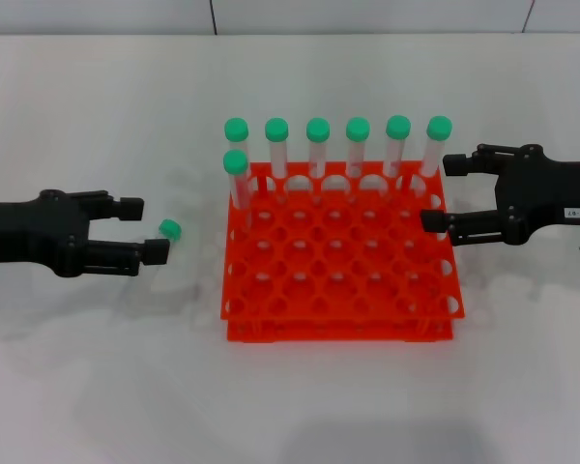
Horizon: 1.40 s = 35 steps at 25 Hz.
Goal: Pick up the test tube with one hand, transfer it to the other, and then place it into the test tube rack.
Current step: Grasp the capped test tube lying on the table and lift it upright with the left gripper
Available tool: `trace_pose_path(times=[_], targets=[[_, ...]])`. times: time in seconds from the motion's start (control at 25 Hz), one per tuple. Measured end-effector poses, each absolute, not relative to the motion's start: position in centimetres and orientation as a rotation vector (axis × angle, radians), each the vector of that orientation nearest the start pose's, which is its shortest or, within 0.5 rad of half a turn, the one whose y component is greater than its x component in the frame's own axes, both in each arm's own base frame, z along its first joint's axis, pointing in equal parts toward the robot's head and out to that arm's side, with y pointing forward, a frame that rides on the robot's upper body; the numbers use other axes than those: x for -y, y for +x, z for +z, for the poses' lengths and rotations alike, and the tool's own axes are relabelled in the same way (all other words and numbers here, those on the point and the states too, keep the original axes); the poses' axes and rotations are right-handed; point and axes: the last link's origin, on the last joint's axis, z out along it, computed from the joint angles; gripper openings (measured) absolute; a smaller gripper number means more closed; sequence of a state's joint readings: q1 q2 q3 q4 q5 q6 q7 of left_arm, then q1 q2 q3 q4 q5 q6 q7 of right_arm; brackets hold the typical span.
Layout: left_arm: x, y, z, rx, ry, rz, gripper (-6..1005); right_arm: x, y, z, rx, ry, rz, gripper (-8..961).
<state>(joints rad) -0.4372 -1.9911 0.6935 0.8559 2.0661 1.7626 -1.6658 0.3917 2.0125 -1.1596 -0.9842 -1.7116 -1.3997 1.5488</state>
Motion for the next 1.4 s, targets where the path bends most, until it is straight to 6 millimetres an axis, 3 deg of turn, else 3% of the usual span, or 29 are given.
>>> trace_pose_path(times=[0.52, 0.72, 1.04, 1.4], targets=[[-33.1, -28.3, 10.2, 1.093, -2.753, -0.150, 879, -33.9, 22.3, 2.1, -0.428, -2.737, 0.626, 858], [-33.8, -28.3, 10.4, 1.159, -2.727, 0.017, 879, -33.9, 22.0, 2.1, -0.418, -2.742, 0.636, 858], [-33.8, -28.8, 8.4, 1.235, -2.740, 0.233, 877, -34.1, 21.3, 2.0, -0.395, -2.759, 0.645, 858], [-34.7, -28.6, 5.5, 1.193, -2.781, 0.329, 876, -33.7, 21.3, 1.8, -0.400, -2.773, 0.660, 858]])
